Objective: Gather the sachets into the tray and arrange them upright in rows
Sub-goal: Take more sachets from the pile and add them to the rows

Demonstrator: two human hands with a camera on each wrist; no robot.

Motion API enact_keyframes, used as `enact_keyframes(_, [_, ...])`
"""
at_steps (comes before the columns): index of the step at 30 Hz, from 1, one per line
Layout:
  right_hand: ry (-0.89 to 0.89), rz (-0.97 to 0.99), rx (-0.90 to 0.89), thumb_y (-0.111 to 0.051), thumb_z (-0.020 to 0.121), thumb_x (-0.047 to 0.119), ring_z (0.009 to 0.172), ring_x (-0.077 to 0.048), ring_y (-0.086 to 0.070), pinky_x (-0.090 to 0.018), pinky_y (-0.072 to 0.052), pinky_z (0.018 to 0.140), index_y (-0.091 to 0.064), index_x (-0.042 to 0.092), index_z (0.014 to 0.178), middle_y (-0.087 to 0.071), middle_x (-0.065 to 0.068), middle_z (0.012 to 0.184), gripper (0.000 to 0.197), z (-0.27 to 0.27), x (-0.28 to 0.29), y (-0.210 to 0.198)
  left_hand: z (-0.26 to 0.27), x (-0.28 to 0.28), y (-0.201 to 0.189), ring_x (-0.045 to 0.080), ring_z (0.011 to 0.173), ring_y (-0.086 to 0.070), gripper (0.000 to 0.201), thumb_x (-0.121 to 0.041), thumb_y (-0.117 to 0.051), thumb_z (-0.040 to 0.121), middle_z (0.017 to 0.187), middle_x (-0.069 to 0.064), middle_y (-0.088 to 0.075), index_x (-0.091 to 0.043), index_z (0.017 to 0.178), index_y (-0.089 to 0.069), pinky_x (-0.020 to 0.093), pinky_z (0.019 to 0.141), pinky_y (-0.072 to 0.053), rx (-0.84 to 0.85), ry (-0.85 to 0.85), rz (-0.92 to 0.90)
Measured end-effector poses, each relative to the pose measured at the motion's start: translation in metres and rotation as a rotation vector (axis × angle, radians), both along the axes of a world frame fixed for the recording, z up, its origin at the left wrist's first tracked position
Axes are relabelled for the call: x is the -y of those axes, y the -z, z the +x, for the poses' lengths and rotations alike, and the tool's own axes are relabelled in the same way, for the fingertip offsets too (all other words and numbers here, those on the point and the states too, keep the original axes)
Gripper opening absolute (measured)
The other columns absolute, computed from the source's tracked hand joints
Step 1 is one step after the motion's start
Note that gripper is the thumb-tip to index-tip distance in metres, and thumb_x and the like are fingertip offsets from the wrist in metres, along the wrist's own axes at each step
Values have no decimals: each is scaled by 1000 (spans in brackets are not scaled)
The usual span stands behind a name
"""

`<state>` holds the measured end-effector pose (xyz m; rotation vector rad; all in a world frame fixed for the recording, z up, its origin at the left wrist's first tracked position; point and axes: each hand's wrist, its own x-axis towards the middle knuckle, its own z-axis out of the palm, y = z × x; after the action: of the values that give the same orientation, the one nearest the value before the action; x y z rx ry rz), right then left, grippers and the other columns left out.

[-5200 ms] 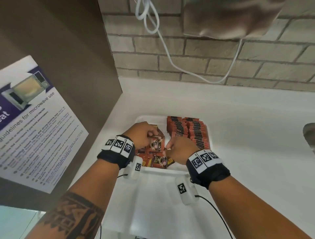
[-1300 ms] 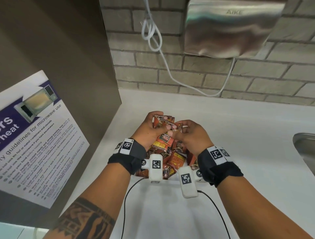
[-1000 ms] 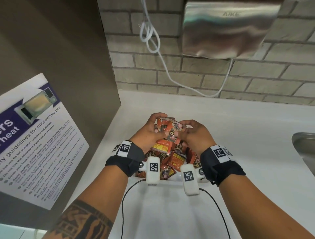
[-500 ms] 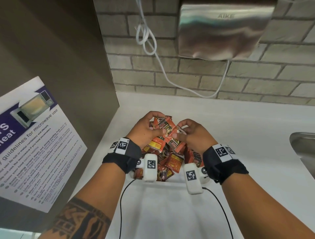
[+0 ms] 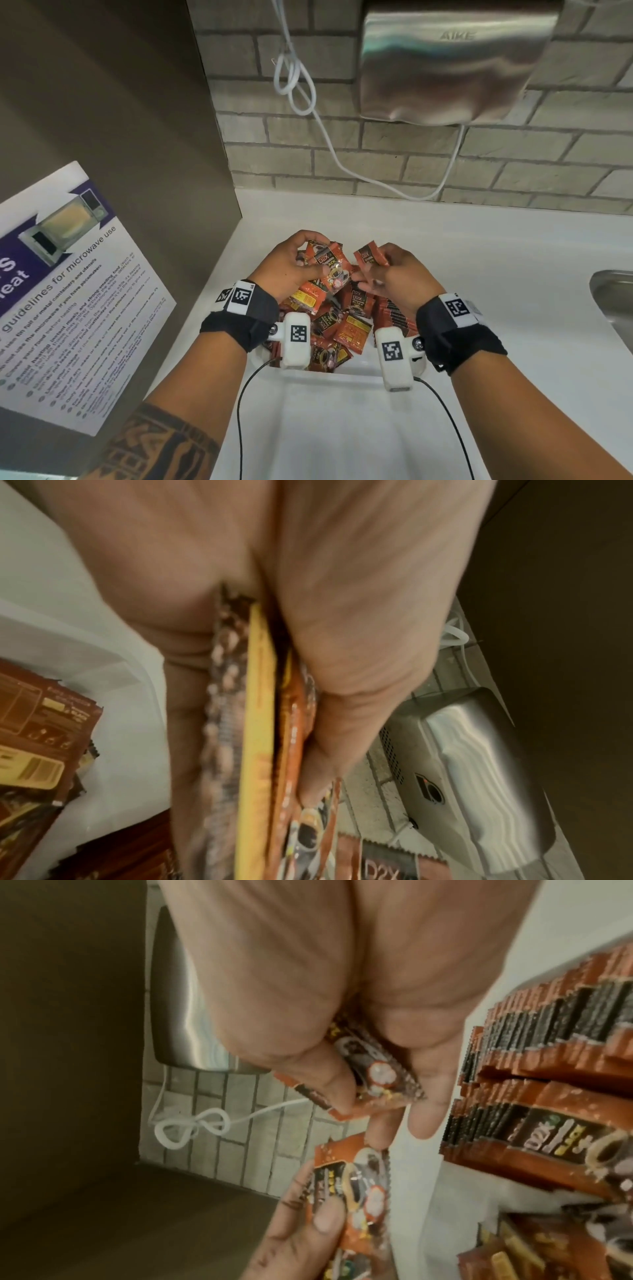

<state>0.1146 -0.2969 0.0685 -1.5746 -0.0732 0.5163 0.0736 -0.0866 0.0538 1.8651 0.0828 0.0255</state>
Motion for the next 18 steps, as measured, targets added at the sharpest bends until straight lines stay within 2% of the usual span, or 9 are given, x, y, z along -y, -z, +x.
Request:
enact_keyframes(2, [-7, -49, -9, -51, 95, -5, 96, -26, -73, -49, -53, 98, -46, 4, 115, -68, -20, 114, 23, 2, 1, 1, 1, -3, -1, 41, 99, -66, 44, -13, -81, 79, 113, 14, -67, -38, 111, -63, 56, 84, -57, 4, 27, 25])
enact_keyframes(4, [-65, -69, 9, -49, 95, -9, 98, -26, -72, -50, -52, 99, -41, 16, 119, -69, -15, 112, 35, 3, 3, 1, 1, -6, -1, 37, 101, -67, 44, -10, -81, 81, 113, 8, -69, -35, 112, -63, 53, 85, -58, -12, 72, 25])
enact_keyframes(6, [-156, -107, 82, -59, 97, 6, 101, -24, -69, -45, -56, 95, -41, 26, 125, -66, -9, 115, 39, 1, 3, 0, 0, -6, -3, 33, 101, -69, 45, -12, -83, 79, 112, 7, -71, -34, 112, -63, 51, 88, -58, -40, 130, 21])
enact_keyframes(7, [-198, -115, 100, -68, 93, 16, 103, -24, -68, -43, -58, 90, -44, 28, 125, -62, -7, 118, 42, 0, 1, 1, 1, -5, -4, 32, 102, -69, 46, -14, -84, 78, 111, 7, -72, -35, 112, -64, 52, 91, -57, -45, 158, 26])
enact_keyframes(9, [-233, -123, 89, -81, 82, 20, 103, -25, -68, -38, -60, 80, -51, 24, 123, -63, -9, 119, 51, -1, -3, 1, 1, 0, -6, 32, 103, -68, 47, -16, -86, 76, 111, 7, -73, -35, 113, -64, 54, 95, -54, -43, 201, 37])
enact_keyframes(11, [-238, -85, 36, -83, 79, 11, 101, -29, -70, -42, -60, 80, -55, 15, 122, -68, -15, 116, 52, 0, -6, 2, 2, 3, -6, 32, 104, -68, 49, -16, -86, 76, 112, 6, -73, -33, 115, -64, 55, 95, -54, -42, 216, 34])
enact_keyframes(14, [-228, 11, -20, -68, 89, -2, 105, -33, -69, -48, -58, 88, -56, 9, 127, -68, -16, 120, 41, 2, -1, 0, 2, -1, -4, 31, 105, -69, 54, -9, -85, 76, 115, 5, -72, -31, 119, -63, 54, 97, -54, -41, 209, 19])
enact_keyframes(16, [-174, 80, -38, -52, 94, -9, 106, -34, -69, -52, -55, 92, -56, 9, 129, -69, -17, 119, 40, 5, 3, -2, 1, -5, -4, 27, 104, -69, 58, -6, -84, 77, 116, 4, -72, -31, 124, -61, 50, 98, -53, -45, 194, 27])
enact_keyframes(18, [-97, 107, -33, -43, 97, -9, 102, -32, -71, -51, -56, 92, -56, 12, 128, -70, -19, 114, 40, 8, 4, -5, 1, -7, -3, 23, 104, -70, 59, -4, -82, 80, 117, 3, -72, -29, 128, -59, 47, 99, -54, -52, 191, 33])
